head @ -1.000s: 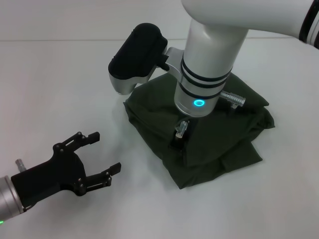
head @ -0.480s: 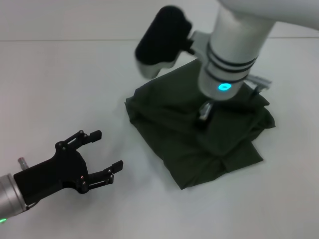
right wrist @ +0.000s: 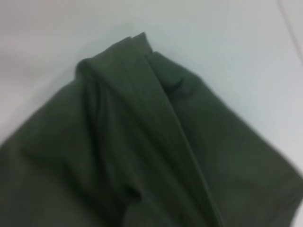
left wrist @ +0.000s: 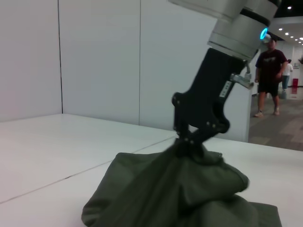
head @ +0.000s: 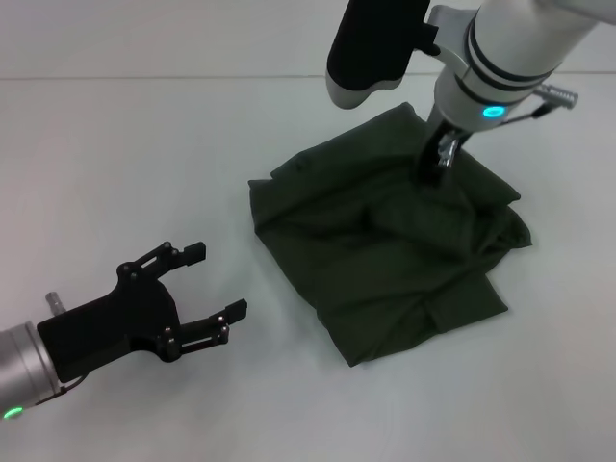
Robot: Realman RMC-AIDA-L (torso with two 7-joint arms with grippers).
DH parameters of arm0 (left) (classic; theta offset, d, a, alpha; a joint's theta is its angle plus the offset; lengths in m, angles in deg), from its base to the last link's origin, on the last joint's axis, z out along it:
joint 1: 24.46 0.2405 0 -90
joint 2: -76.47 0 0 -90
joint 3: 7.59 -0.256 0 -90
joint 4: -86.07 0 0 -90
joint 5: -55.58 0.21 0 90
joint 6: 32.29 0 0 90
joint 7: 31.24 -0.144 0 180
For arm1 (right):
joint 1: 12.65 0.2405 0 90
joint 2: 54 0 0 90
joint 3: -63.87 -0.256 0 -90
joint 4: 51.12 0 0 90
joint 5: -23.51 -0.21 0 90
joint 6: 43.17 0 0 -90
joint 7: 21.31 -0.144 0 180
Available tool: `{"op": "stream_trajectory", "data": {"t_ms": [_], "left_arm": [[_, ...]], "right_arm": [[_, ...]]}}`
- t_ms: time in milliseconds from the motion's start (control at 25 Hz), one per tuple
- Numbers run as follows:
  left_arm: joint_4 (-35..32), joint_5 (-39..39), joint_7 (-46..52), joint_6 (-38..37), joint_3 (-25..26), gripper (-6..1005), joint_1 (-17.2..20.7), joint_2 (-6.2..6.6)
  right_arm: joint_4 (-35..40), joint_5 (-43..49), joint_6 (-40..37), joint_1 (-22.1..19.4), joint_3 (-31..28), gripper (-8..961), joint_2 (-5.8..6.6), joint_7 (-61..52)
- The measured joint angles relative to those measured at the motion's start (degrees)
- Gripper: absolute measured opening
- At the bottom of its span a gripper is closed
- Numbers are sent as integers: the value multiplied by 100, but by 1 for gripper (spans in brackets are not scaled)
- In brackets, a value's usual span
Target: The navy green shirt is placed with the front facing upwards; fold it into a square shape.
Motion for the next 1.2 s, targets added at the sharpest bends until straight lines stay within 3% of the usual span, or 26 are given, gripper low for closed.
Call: {"op": "stream_trajectory", "data": {"t_ms": [720, 1200], "left_arm": [[8, -51, 463, 79, 22, 894, -44, -1], [6, -172, 680, 115, 22, 892, -83, -9]], "right_arm": [[-295, 386, 1976, -421, 377, 23, 9, 1516], [242, 401, 1704, -623, 113, 23, 117, 1670]]}}
